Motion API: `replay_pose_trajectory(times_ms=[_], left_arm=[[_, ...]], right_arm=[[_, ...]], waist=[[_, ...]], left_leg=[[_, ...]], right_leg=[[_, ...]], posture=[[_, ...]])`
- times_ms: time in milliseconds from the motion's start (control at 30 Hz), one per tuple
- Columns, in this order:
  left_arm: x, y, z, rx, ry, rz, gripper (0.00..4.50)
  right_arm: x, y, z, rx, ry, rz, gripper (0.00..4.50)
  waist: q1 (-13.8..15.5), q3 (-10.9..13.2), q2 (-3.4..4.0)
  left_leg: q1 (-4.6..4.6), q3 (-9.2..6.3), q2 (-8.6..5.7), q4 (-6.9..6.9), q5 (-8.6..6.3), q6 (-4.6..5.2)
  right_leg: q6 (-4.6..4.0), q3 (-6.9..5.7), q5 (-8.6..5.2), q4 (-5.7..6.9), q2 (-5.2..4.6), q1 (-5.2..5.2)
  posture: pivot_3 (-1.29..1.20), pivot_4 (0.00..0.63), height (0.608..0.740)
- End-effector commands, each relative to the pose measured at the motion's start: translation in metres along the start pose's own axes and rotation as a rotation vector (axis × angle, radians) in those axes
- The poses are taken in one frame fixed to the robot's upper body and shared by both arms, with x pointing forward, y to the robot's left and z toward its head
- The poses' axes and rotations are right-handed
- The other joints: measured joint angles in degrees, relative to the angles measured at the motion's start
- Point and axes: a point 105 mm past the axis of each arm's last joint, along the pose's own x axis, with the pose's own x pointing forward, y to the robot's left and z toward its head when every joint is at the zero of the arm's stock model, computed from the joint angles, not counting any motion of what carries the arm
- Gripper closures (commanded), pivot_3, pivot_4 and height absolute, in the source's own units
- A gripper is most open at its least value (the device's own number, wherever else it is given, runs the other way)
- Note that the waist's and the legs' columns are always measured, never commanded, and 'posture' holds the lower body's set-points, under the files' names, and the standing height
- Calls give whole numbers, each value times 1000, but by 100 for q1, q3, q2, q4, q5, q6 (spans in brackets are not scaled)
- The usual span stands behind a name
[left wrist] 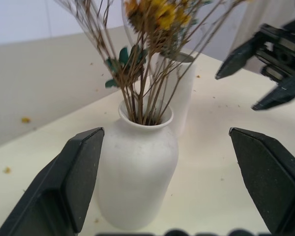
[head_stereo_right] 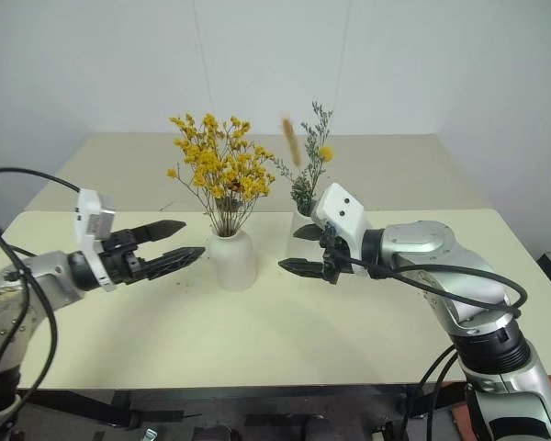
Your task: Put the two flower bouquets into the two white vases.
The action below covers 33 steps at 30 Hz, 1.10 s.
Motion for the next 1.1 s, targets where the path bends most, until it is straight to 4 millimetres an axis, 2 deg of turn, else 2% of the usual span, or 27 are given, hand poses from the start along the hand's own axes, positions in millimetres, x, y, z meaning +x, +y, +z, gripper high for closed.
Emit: replay_pose_trajectory(times_ms=[33,300,467,600,967,1100], left_arm=[[-14,1,8,139,-4,-62,30],[-23,-9,5,164,87,-269,30],[-10,-13,4,145,68,-372,30],[-11,-19,-4,153,121,-453,30],[2,-18,1,120,94,-525,30],[4,-10,-2,103,106,-544,30]], right_arm=[[-21,-3,7,-23,-42,-43,880],[-55,-9,-12,-16,-26,-190,880],[-72,-6,-22,9,-44,-301,880],[-77,-4,-27,5,-46,-359,880],[-78,23,-39,35,-45,-438,880],[-76,29,-39,29,-35,-458,880]], waist=[[14,0,0],[-1,0,0],[13,0,0],[-33,0,0],[-8,0,0],[-13,0,0]], left_leg=[[-1,1,0,-1,0,0],[-5,1,8,-6,-1,1],[3,-1,9,-5,-1,1],[19,1,10,-7,-3,4],[26,-1,19,-6,-3,4],[28,0,18,-6,-3,4]], right_leg=[[0,-1,0,-4,0,1],[2,-8,0,-23,3,6],[3,-14,-1,-29,3,26],[4,-11,-1,-36,5,43],[29,-11,-15,-37,17,52],[29,-9,-15,-35,19,52]], posture=[[0,150,740],[0,150,740],[0,150,740],[0,150,740],[0,150,740],[0,150,740]])
